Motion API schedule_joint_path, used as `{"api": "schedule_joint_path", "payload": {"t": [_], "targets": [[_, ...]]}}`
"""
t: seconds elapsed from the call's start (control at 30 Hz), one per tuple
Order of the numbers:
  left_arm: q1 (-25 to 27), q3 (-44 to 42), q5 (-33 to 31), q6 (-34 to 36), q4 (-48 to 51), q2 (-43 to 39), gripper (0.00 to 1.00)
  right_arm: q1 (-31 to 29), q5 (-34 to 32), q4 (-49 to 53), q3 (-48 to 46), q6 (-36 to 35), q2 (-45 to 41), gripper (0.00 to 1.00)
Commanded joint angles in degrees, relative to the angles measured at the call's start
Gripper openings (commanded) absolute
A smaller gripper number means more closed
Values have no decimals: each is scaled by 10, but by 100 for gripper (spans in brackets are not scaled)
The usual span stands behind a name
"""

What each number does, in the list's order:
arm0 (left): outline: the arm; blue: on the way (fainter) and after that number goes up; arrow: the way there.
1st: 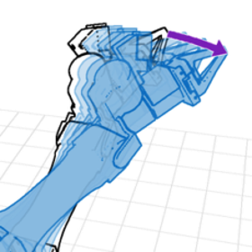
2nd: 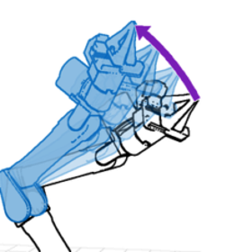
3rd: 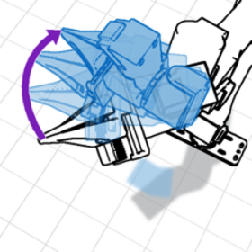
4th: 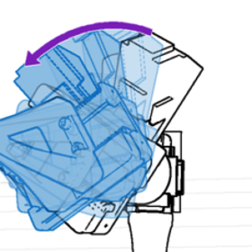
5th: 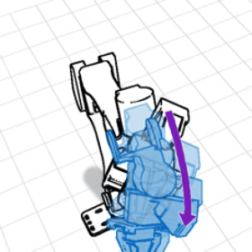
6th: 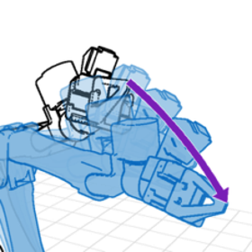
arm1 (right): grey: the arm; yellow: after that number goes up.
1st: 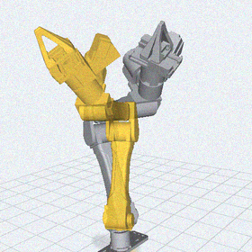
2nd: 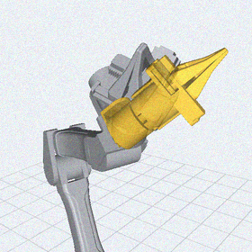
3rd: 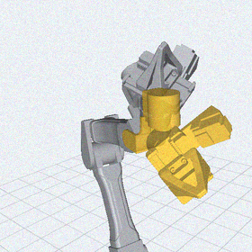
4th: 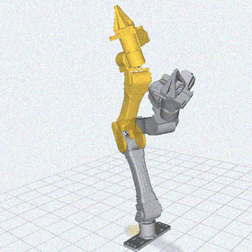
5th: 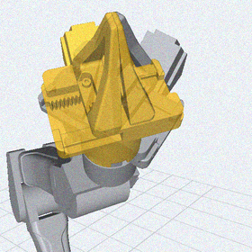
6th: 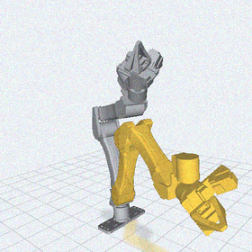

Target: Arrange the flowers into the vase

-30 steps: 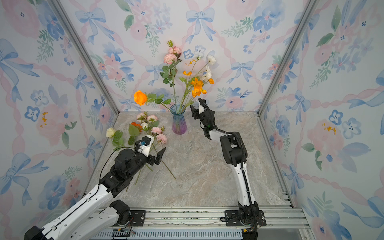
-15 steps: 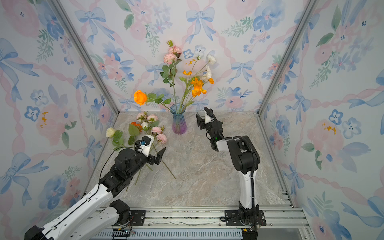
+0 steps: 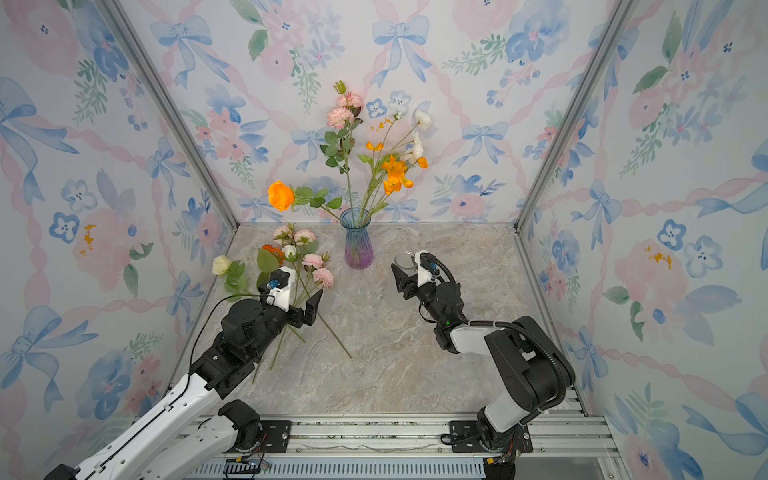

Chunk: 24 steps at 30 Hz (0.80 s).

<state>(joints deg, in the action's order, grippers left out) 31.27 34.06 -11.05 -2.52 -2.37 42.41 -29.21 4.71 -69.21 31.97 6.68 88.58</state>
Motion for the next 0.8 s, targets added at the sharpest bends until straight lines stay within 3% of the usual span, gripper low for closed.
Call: {"api": "schedule_joint_path", "payload": {"t": [0.0, 0.17, 0.27, 0.33, 0.47, 0.53, 0.77], "targets": [[6, 18, -12, -65, 31, -19, 98, -33, -8, -35, -6, 1, -67, 37], [6, 7, -25, -165, 94, -52, 98, -93, -9, 47, -16, -29, -120, 37], [4, 21, -1, -221, 145, -56, 98, -128, -15, 50, -23, -51, -125, 37], [2, 35, 47, -247, 167, -43, 98, -150, -26, 49, -30, -55, -125, 37], [1, 46, 216, -260, 172, -13, 98, -199, -47, 24, -56, -70, -119, 37], [1, 46, 238, -273, 177, -15, 98, -220, -56, 24, -65, -80, -118, 37], [-14, 78, 122, -293, 222, -3, 96, -257, -99, -77, -100, -86, -73, 38]]}}
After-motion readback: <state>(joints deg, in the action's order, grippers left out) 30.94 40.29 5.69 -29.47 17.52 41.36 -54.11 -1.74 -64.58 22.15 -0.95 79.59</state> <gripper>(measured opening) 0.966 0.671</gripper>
